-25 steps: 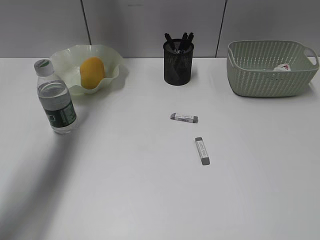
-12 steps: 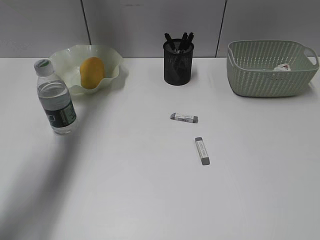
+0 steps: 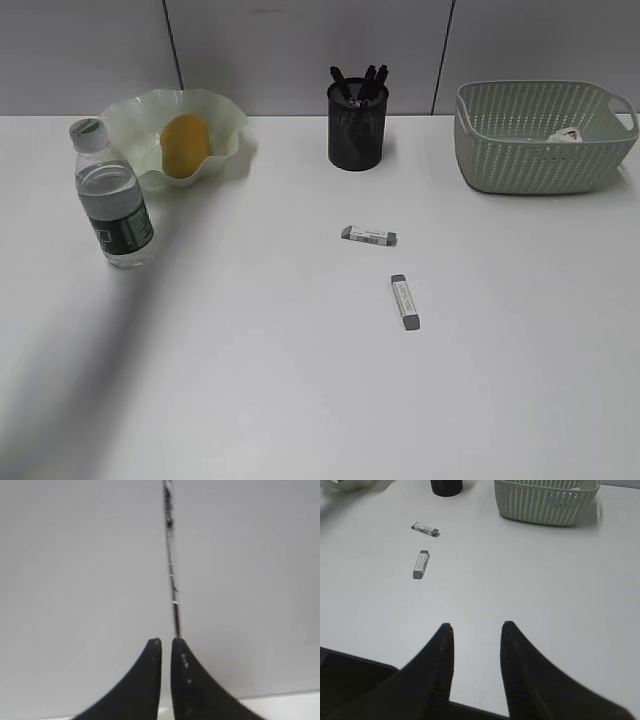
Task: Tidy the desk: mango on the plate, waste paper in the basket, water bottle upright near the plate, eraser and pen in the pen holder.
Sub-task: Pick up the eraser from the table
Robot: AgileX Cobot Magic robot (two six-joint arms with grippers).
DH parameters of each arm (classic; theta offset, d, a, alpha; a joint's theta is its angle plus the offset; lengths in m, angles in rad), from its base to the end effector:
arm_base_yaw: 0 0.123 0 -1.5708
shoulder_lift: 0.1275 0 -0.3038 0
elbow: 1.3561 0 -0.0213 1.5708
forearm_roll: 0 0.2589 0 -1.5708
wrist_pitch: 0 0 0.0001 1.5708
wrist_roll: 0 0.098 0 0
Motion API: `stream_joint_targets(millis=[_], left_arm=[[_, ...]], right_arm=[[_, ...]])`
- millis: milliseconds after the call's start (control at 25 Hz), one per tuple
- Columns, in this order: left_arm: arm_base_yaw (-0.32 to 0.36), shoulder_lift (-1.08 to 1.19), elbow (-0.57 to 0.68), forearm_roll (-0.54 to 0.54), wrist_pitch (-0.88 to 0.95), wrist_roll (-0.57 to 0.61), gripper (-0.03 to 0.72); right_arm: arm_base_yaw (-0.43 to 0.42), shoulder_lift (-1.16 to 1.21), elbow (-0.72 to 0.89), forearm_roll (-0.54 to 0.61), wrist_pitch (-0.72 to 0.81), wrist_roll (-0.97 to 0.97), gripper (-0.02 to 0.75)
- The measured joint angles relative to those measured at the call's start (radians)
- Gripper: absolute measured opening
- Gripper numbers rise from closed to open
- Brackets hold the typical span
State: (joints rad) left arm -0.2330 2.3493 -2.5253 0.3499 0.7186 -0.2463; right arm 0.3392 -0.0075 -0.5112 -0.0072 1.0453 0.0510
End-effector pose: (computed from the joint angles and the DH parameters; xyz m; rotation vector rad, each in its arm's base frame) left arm 0.5602 -0.1102 0.3589 0.1066 1.9820 0.0903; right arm -0.0114 -0.0047 0.2825 -0.2895 1.9975 0.2400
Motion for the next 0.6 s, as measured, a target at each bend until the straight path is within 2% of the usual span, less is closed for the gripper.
stream_joint_targets(millis=[120,240,360,480,600], left_arm=[[-0.010,-0.058,0.004,-0.166,0.105,0.108,0.081],[-0.023,-0.120,0.013,-0.206,0.201,0.174,0.172],[-0.034,-0.202,0.073,-0.213,0.276,0.216,0.269],[-0.039,-0.313,0.206,-0.211,0.336,0.230,0.308],[-0.040,-0.447,0.430,-0.209,0.334,0.235,0.316]], right_arm=[[0.000,0.000,0.000,0.000,0.000,0.000,0.267],[0.000,0.000,0.000,0.000,0.000,0.000,0.267],[0.000,0.000,0.000,0.000,0.000,0.000,0.267],[0.000,0.000,0.000,0.000,0.000,0.000,0.267],[0.000,0.000,0.000,0.000,0.000,0.000,0.267]])
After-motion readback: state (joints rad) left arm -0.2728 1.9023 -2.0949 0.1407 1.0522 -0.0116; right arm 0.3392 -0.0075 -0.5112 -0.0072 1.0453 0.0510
